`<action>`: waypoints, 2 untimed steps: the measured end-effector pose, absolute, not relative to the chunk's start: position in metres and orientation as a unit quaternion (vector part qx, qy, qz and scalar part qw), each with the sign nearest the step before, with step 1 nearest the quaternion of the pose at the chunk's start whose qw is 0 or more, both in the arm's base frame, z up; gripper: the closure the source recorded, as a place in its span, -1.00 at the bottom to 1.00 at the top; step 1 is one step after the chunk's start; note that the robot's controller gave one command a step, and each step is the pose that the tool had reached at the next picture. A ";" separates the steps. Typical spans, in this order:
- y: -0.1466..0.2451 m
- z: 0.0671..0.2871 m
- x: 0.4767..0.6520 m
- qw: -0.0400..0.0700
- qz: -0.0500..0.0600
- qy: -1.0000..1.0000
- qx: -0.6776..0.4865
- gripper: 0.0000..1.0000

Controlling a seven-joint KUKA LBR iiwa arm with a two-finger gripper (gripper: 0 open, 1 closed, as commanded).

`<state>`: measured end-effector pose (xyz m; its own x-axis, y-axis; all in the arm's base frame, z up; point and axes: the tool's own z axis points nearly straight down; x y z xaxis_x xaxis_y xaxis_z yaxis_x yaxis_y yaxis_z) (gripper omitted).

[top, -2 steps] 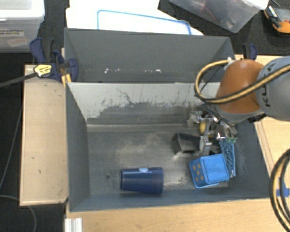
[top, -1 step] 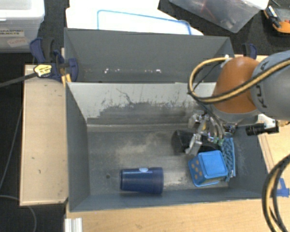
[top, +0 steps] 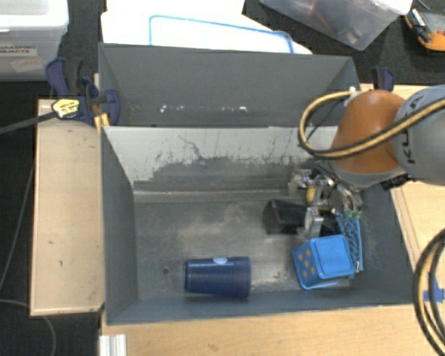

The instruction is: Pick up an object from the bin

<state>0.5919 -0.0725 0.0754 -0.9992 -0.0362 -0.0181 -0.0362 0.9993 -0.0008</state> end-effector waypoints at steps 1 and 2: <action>-0.066 0.071 0.588 0.003 0.001 0.973 0.230 1.00; -0.066 0.071 0.588 0.003 0.001 0.973 0.229 1.00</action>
Offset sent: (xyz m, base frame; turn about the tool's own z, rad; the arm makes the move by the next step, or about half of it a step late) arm 0.0000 0.0000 0.0000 0.0000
